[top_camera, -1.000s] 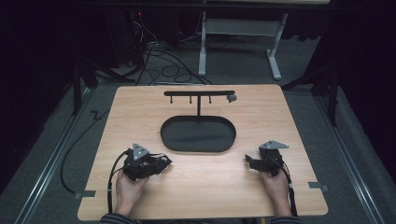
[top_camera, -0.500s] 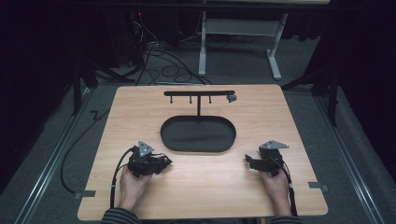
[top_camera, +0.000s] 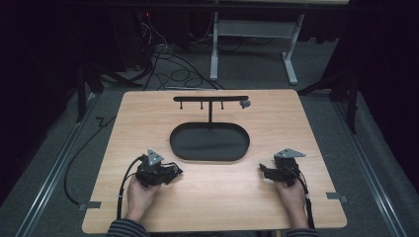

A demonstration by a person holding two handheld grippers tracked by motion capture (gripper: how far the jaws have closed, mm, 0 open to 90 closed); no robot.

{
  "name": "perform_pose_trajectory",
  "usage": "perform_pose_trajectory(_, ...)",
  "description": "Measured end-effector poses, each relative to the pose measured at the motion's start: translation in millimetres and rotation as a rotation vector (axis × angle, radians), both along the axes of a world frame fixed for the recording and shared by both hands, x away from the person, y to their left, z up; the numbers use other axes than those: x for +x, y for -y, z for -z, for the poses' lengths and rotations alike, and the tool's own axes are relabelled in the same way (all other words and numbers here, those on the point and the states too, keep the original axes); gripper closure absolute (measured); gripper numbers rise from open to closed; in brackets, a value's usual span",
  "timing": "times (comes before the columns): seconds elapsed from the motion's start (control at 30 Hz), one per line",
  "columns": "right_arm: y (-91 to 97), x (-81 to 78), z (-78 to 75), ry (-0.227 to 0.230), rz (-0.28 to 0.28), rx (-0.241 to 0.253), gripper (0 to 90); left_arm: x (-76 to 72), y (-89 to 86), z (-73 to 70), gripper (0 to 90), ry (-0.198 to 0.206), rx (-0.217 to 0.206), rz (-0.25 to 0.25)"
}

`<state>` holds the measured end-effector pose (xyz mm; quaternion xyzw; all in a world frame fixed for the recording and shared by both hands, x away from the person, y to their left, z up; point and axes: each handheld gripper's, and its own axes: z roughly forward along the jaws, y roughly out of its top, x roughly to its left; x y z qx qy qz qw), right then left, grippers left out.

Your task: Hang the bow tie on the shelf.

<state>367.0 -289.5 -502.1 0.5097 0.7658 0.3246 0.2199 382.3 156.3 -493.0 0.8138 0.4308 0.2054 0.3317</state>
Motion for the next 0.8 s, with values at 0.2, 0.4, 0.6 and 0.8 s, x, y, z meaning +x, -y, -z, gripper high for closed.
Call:
perform_pose_trajectory(0.2, -0.1, 0.0, 0.1, 0.001, 0.000, -0.002, 31.1, 2.8, -1.8, 1.9, 54.5, -0.016, -0.003, -0.009)
perform_pose_trajectory(0.4, 0.0, 0.0, 0.0, 0.000, 0.000, -0.001, 31.1, 6.6, -2.8, 4.3, 70.6, -0.046, -0.024, 0.003)
perform_pose_trajectory(0.6, 0.0, 0.0, 0.0, -0.001, 0.001, 0.003, 31.0, 6.4, -1.0, 4.4, 86.1, -0.040, -0.016, 0.008)
perform_pose_trajectory(0.8, 0.0, -0.1, 0.0, -0.001, 0.000, 0.002, 31.0, 6.5, -3.0, 3.6, 88.8, -0.044, -0.030, 0.012)
